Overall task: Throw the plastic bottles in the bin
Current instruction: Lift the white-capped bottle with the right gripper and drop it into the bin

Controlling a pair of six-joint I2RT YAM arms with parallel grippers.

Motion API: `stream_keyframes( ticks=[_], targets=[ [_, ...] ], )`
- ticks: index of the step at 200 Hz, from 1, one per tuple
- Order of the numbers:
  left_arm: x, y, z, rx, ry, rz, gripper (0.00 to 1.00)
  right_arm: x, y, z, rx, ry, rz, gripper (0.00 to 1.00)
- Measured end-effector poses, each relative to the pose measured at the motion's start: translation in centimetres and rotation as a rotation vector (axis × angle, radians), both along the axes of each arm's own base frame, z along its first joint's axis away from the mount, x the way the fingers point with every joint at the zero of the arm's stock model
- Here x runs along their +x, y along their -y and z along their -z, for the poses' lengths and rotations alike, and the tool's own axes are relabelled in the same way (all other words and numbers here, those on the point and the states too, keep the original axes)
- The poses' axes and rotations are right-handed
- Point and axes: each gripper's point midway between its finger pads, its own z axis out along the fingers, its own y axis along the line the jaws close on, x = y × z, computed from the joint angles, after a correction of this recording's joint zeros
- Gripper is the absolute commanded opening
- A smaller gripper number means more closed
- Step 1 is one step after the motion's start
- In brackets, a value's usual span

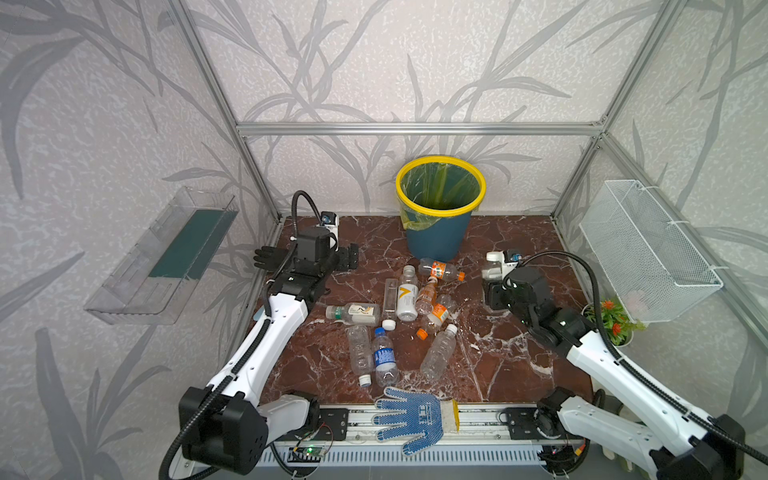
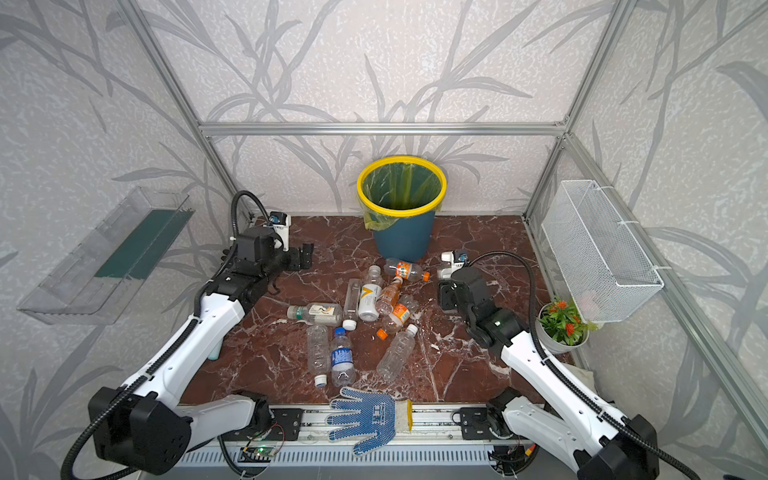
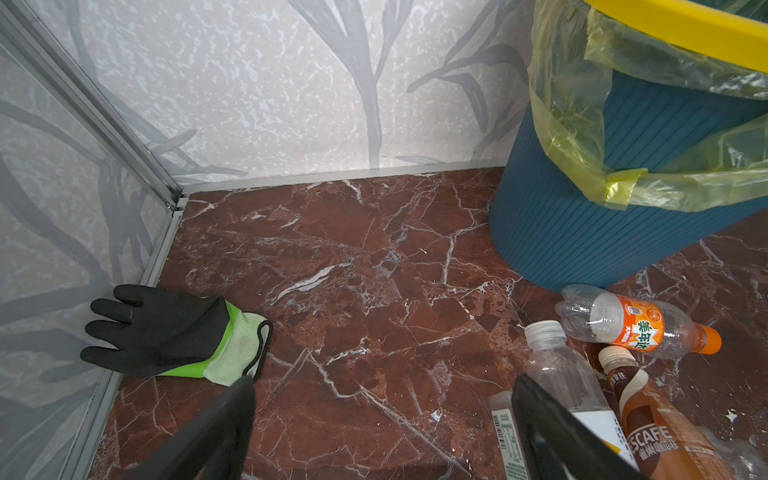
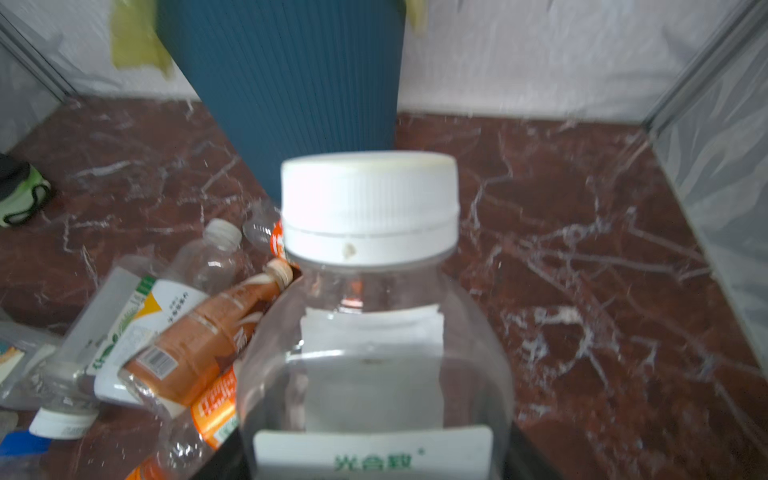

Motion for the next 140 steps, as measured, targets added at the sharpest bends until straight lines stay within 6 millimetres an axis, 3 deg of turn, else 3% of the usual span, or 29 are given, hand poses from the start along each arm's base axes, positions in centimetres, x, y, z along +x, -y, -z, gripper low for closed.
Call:
stream_keyframes(
  ticks=[47, 80, 114, 128, 140],
  targets=[
    [0.0, 0.2, 0.0, -0.008, -0.003, 0.006, 0.95, 0.7, 0.0, -12.5, 0.063, 0.501, -0.020, 0.61],
    [-0.9, 0.0, 0.2, -0.030, -0.017, -0.006, 0.95, 2.0, -0.5, -18.3, 0.025, 0.682, -0.029, 0.62],
    [-4.8, -0.7, 0.7, -0.083, -0.029, -0.034, 0.95, 7.4, -1.9, -25.3, 0.071, 0.748, -0.050, 0.63],
    [-6.5, -1.1, 1.3, -0.119, -0.042, -0.060, 0.93, 10.7, -3.8, -27.7, 0.088, 0.736, -0.090, 0.68],
    [-7.9, -1.4, 2.3, -0.150, -0.079, -0.086, 0.92, 14.2, -5.9, -28.9, 0.094, 0.692, -0.142, 0.80]
  ],
)
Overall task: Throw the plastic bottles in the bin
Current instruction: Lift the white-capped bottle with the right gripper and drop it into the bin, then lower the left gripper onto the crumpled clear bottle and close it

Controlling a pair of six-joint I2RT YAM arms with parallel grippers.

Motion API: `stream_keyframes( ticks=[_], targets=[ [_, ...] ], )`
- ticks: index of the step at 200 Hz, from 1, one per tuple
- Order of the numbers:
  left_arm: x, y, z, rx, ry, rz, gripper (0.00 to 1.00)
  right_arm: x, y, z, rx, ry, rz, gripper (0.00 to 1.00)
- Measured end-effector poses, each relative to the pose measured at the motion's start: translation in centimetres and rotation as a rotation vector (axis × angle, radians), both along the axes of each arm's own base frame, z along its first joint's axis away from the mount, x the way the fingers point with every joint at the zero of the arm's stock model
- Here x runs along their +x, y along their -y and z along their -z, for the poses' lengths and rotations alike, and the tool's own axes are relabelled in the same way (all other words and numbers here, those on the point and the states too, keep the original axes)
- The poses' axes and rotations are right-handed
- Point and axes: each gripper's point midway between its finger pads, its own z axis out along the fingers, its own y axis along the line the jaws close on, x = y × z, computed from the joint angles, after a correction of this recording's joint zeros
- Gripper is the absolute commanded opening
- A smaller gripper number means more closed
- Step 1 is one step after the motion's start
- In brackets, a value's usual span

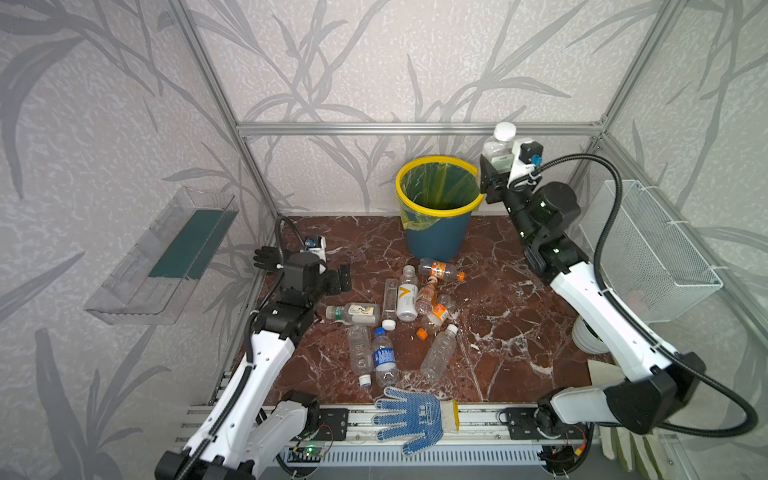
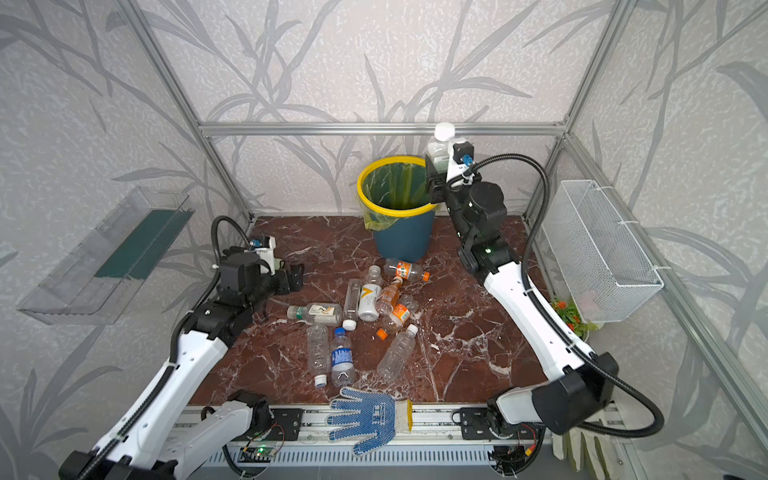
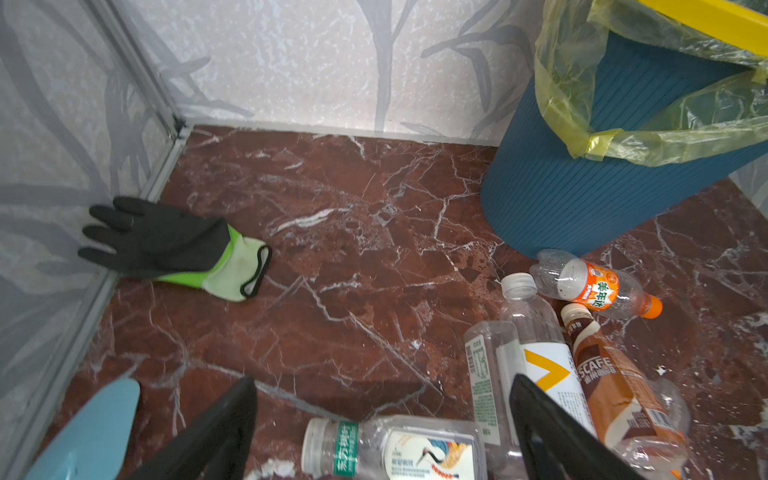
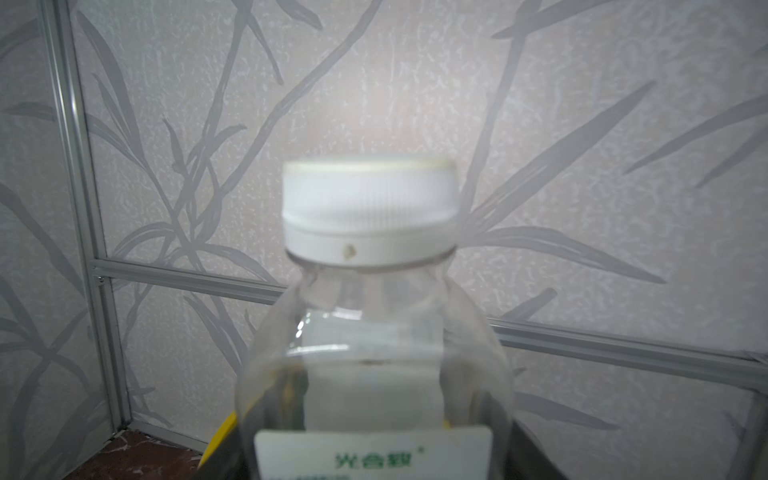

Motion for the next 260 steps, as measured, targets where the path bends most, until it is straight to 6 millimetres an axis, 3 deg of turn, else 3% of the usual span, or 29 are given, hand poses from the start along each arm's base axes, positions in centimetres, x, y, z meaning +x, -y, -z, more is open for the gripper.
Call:
stream_keyframes(
  ticks=[15, 25, 35, 56, 67, 76, 95, 125, 145, 167, 208, 260],
  targets=[
    [-1.4, -0.1, 1.7, -0.037, -0.067, -0.029, 0.92, 4.1, -2.6, 0.5, -0.017, -0.076, -0.073, 1.00],
    [-2.4, 0.1, 3.1, -0.064, -0.118, -0.045, 0.92, 6.2, -3.6, 2.4, -0.033, -0.145, -0.099, 0.99],
    [-3.4, 0.3, 4.4, -0.085, -0.166, -0.054, 0.93, 7.7, -4.0, 5.7, -0.055, -0.236, -0.111, 0.99],
    [-5.6, 1.2, 6.5, -0.122, -0.235, -0.052, 0.93, 8.1, -3.6, 13.7, -0.098, -0.420, -0.107, 0.99],
    [-6.4, 1.8, 7.0, -0.134, -0.260, -0.040, 0.93, 7.7, -3.0, 16.5, -0.111, -0.491, -0.100, 0.99],
    [-6.7, 2.3, 7.2, -0.142, -0.274, -0.033, 0.93, 7.2, -2.4, 17.8, -0.113, -0.523, -0.091, 0.99],
    [-7.0, 3.3, 8.0, -0.149, -0.317, -0.023, 0.93, 5.2, -1.1, 17.9, -0.107, -0.535, -0.081, 0.99],
    [-7.8, 3.6, 10.7, -0.164, -0.397, -0.049, 0.93, 0.7, 1.7, 14.1, -0.072, -0.443, -0.057, 0.99],
    [-8.6, 3.7, 12.2, -0.175, -0.438, -0.066, 0.92, -1.8, 3.7, 13.3, -0.048, -0.403, -0.027, 0.99],
    [-9.2, 4.1, 12.9, -0.190, -0.462, -0.068, 0.92, -2.9, 6.0, 15.4, -0.013, -0.432, 0.018, 0.99],
    [-10.5, 5.1, 14.5, -0.203, -0.514, -0.062, 0.92, -3.9, 9.1, 21.8, 0.031, -0.567, 0.102, 0.99],
    [-11.4, 5.5, 15.8, -0.200, -0.561, -0.072, 0.92, -5.1, 9.6, 23.6, 0.056, -0.604, 0.116, 0.99]
  ],
)
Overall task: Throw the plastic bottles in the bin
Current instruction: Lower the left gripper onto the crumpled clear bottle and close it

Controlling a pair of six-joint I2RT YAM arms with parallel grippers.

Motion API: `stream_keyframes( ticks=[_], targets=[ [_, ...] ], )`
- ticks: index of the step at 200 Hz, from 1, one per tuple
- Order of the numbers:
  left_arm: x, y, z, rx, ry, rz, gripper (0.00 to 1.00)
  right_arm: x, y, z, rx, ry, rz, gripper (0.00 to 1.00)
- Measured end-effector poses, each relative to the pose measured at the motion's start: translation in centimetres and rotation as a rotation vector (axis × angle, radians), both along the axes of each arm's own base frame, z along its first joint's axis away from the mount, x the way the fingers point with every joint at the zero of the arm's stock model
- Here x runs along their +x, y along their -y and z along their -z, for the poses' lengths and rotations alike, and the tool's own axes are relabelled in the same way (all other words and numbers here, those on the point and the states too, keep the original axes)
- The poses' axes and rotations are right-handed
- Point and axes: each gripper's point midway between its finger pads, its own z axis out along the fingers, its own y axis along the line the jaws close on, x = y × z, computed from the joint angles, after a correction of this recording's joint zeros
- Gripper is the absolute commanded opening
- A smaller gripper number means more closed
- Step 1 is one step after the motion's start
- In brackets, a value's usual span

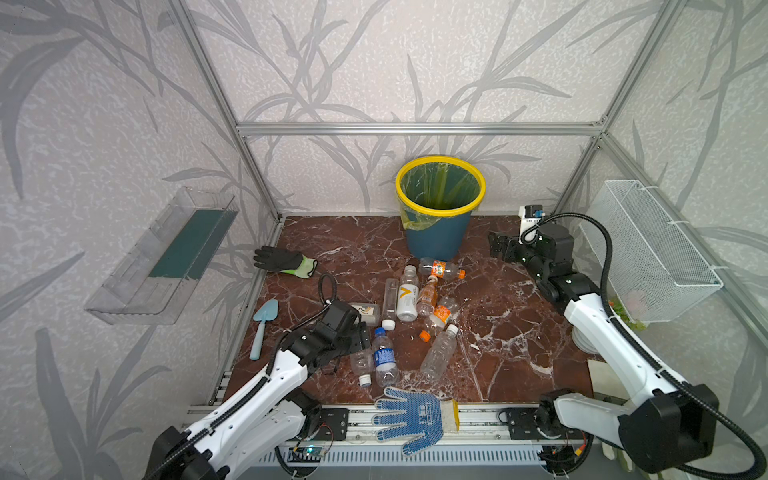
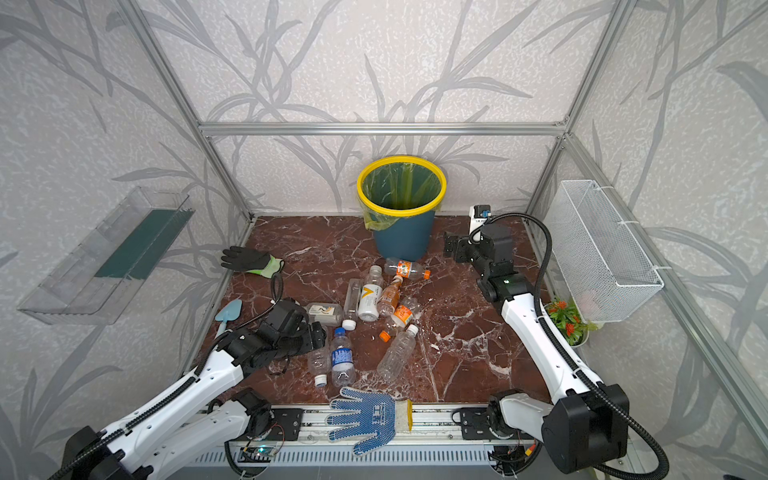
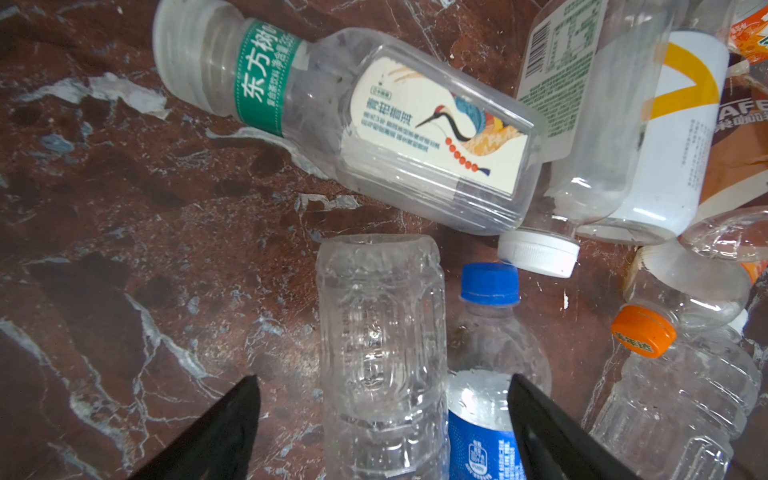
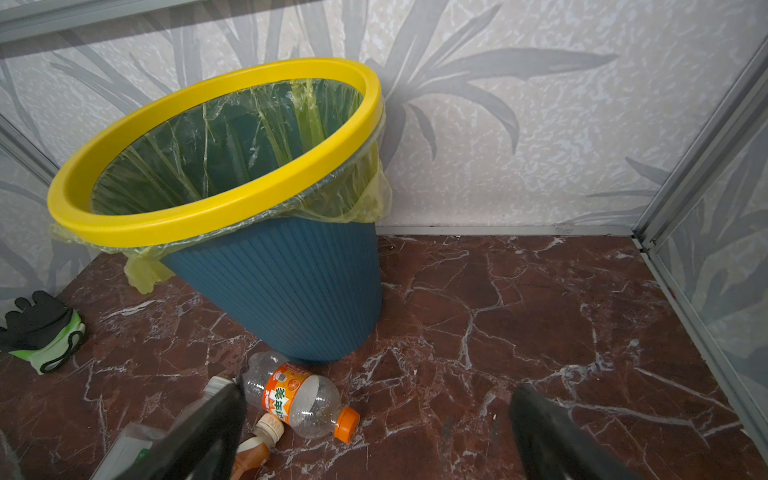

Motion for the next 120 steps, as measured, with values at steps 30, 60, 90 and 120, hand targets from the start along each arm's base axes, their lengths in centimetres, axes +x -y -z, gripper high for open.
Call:
stream_keyframes(
  ticks=[30, 60, 90, 120],
  targets=[
    [-0.2, 0.0, 1.1, 0.015, -0.035, -0.001, 0.90, -0.2, 0.3, 0.5, 0.009, -0.011, 0.013, 0.99],
    [-0.8, 0.0, 2.8, 0.026, -0.092, 0.002, 0.88, -0.5, 0.5, 1.4, 0.008, -0.027, 0.021, 0.99],
    [-0.7, 0.4, 3.5, 0.023, -0.116, 0.011, 0.86, -0.6, 0.7, 1.7, 0.009, -0.032, 0.025, 0.99],
    [-0.5, 0.8, 4.5, 0.033, -0.143, 0.021, 0.83, -0.8, 1.0, 2.0, 0.009, -0.038, 0.032, 0.99]
  ],
)
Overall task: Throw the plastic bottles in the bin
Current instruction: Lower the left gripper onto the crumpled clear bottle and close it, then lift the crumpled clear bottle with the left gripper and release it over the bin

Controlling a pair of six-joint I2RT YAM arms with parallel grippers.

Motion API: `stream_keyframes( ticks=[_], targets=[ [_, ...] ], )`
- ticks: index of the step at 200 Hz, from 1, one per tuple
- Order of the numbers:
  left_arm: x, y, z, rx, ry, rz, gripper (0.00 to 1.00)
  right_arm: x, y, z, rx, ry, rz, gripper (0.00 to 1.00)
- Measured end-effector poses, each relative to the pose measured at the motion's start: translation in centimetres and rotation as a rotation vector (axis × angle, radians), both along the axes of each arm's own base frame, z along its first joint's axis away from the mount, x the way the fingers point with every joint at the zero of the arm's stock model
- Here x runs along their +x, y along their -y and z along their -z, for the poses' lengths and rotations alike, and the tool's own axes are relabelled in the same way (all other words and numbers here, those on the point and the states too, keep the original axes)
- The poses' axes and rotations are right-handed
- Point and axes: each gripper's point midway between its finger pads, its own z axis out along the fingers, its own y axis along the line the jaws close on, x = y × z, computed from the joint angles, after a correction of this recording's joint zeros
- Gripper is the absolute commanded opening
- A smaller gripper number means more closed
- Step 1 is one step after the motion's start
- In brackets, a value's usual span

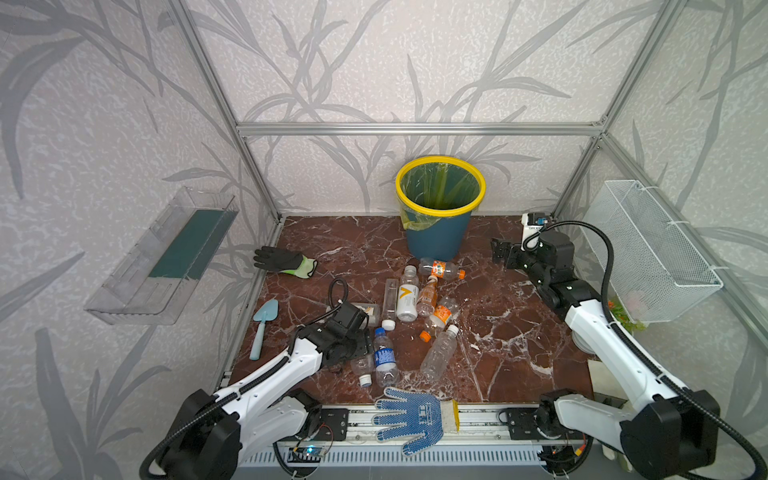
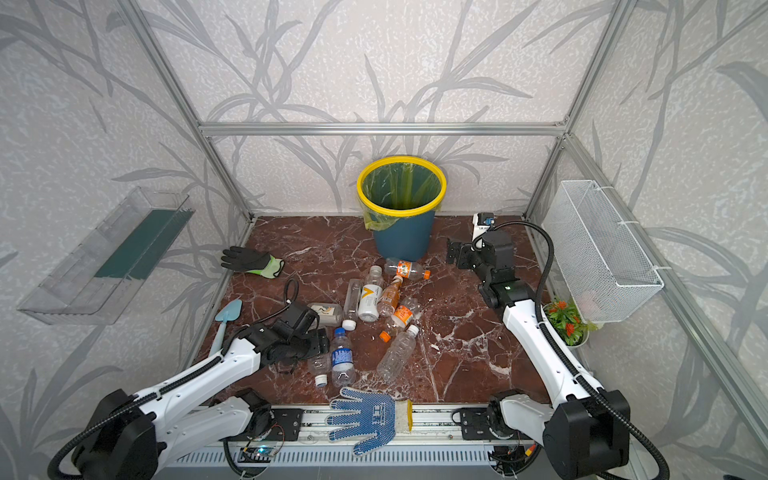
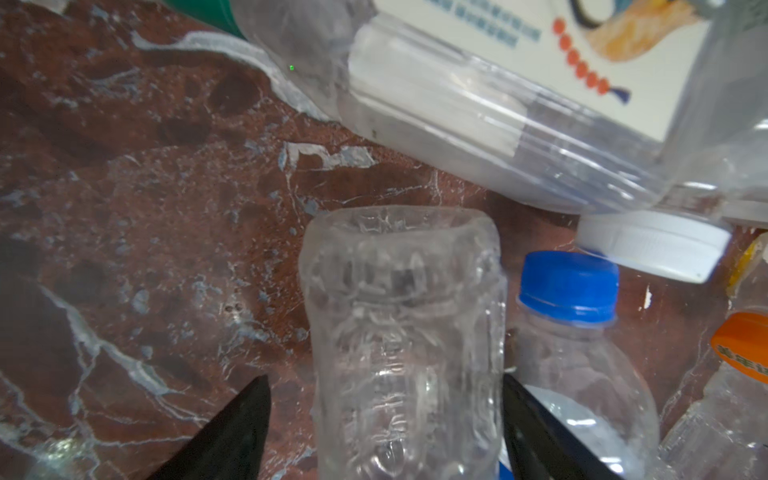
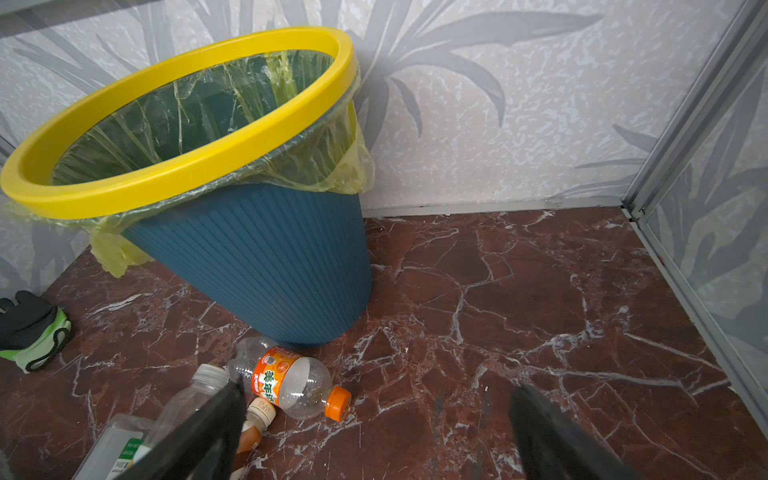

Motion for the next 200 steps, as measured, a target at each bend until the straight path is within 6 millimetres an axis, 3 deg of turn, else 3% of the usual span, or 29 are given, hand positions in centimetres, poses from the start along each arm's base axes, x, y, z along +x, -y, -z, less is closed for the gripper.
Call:
stream_keyframes(
  ticks=[73, 130, 157, 200],
  targets=[
    [0.7, 0.1, 0.6, 0.017, 0.009, 0.007, 0.64, -0.2, 0.8, 1.0, -0.007, -0.018, 0.022, 0.99],
    [1.2, -0.1, 0.2, 0.045, 0.034, 0.034, 0.61, -0.4, 0.8, 1.9, -0.006, -0.039, 0.023, 0.99],
    [1.8, 0.3, -1.9, 0.005, 0.126, 0.054, 0.61, -0.5, 0.8, 2.0, -0.005, -0.041, 0.022, 0.99],
    [3.1, 0.2, -8.6, -0.078, 0.419, 0.081, 0.61, -0.7, 0.3, 2.5, 0.018, -0.067, 0.002, 1.00]
  ],
)
